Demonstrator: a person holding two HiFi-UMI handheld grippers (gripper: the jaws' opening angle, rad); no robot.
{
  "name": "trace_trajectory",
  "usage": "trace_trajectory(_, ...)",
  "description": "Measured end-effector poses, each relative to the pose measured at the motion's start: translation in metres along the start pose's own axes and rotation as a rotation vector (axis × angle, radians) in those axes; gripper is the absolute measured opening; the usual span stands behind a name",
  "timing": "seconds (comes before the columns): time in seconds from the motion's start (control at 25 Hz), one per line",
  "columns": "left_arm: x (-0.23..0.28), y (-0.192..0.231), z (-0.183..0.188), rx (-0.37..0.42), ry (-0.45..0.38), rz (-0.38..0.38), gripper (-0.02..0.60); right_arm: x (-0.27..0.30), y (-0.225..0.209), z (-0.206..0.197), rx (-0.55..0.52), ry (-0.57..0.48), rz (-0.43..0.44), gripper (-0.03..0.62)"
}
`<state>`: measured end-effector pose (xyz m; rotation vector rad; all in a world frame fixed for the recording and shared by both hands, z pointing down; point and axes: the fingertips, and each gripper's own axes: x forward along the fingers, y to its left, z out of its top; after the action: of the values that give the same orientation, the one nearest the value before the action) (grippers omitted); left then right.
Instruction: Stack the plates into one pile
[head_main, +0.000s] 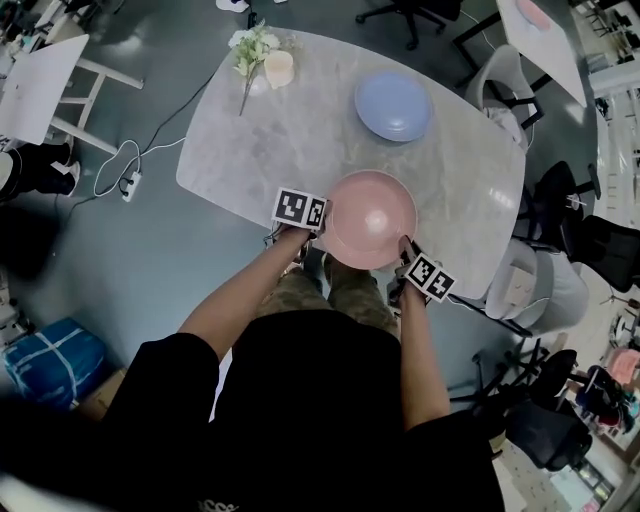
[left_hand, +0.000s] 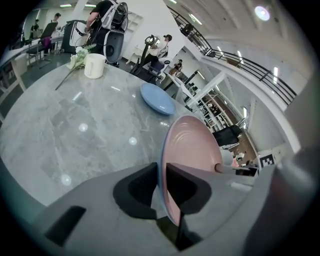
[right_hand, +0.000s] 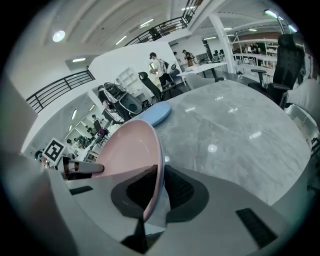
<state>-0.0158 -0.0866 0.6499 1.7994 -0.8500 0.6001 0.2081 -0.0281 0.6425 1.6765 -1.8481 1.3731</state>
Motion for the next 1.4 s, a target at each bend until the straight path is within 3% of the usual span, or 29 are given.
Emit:
trace_trajectory(0.36,0.027,0.013,0.053,-0.023,0.028,0.035,0.06,0.046,-0.002,0.057,-0.015,0.043,0.027,0.046)
trace_trajectory(1.04,0.116,0.041,0.232,-0.03,0.019,0.087,0.058,0.177,-0.019,0.222,0.002,0.066,0.074,0.044)
trace_trajectory(1.28,0.15,0.058,0.274,-0.076,0.016,0.092,0.06,0.218,-0.026,0.26,-0.015,0.077,0.07,0.044)
trace_trajectory(1.4,0.161,0.065,0.29,-0.062,0.02,0.11,0.061,0.234,-0.027,0.272,-0.023,0.086,0.063,0.046)
